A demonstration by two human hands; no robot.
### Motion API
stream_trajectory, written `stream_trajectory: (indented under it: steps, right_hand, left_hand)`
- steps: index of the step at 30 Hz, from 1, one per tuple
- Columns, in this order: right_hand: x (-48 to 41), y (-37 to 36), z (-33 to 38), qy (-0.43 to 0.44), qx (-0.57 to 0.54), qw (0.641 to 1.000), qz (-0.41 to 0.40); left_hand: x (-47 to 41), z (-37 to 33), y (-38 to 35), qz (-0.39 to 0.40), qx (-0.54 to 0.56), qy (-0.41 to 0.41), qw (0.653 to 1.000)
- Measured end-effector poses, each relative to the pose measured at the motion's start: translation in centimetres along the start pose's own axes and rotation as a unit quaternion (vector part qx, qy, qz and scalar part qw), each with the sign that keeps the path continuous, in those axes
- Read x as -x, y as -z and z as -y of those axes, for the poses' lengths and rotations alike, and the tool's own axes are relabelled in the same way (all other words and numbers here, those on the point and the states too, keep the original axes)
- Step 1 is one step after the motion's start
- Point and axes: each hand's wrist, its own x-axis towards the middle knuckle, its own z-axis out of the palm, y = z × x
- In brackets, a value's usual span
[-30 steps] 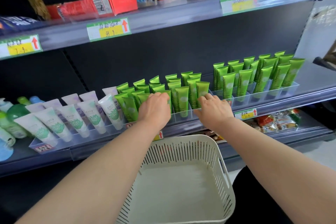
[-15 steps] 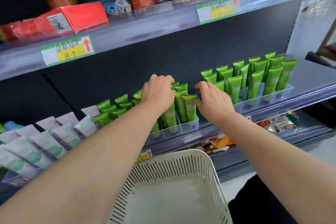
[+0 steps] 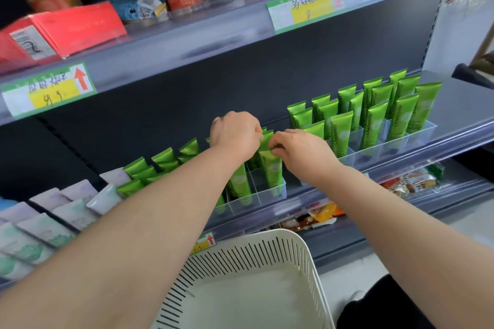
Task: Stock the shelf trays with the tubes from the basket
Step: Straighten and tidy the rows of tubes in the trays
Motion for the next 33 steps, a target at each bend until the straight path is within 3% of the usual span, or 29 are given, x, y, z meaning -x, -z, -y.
stream_trajectory:
  steps: [7,11,19,27,33]
  right_hand:
    - [0.1,0.5,0.3,0.000,-0.049,0.998,-0.027]
    - [-0.7,0.7,0.1,-0.022,-0.060,0.996,-0.056]
    - [-3.6,1.4,-0.1,-0.040,-0.036,0.997,-0.063]
    - [-6.6,2.0,-0.1,-0.029,0.013,0.998,0.060]
    - [-7.1,1.4,-0.2,-0.059,0.039,0.995,0.065]
  left_hand:
    - [0.0,0.5,0.3,0.046,0.042,0.022,0.998]
    - [-0.4,1.7,0.8,0.004,0.116,0.057,0.992]
    - [-1.8,3.1,-0.3,-0.021,0.084,0.078,0.993]
    - [-3.7,2.9,-1.0,0.007,-0.009,0.063,0.998]
    - [-4.6,1.9,-1.2,-0.007,-0.038,0.046,0.998]
